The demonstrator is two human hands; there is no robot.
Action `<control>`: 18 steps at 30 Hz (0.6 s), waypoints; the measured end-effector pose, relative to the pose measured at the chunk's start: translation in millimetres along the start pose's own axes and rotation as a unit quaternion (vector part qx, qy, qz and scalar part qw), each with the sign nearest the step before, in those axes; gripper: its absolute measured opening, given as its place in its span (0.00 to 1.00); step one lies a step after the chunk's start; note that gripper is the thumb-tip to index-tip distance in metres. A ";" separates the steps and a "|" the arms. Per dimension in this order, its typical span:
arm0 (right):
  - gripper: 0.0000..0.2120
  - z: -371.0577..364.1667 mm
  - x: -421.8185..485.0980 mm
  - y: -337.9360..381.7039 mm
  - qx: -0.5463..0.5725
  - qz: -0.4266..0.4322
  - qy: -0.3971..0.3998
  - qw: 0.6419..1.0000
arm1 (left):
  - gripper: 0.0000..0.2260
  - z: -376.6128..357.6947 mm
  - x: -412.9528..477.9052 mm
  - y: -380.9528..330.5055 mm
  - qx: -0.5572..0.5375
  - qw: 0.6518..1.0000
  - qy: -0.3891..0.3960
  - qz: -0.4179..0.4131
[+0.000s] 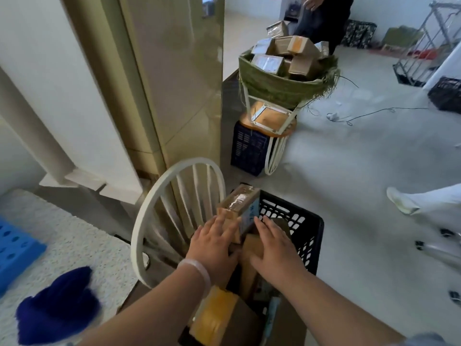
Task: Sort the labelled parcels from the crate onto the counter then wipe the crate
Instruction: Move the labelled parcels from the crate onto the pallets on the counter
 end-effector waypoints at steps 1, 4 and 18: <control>0.40 1.2 7.5 -3.6 0.001 -0.001 0.012 1.000 | 0.33 -3.4 6.4 -1.9 0.002 1.000 0.014 0.007; 0.39 2.1 29.0 -8.1 0.005 -0.009 0.038 0.999 | 0.33 -10.8 23.1 -4.0 -0.001 0.999 0.043 0.027; 0.37 -25.8 97.7 3.7 0.033 -0.085 0.069 0.994 | 0.29 -31.1 141.9 39.8 0.002 0.999 0.050 0.021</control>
Point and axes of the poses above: each hand's wrist, its own x-axis towards the middle knuckle, its own z-axis out of the back of the hand, y = z × x, the point moved 1 cm from there along x, towards the middle knuckle, and after that the axes turned 10 degrees about -z, right-handed, at the moved point
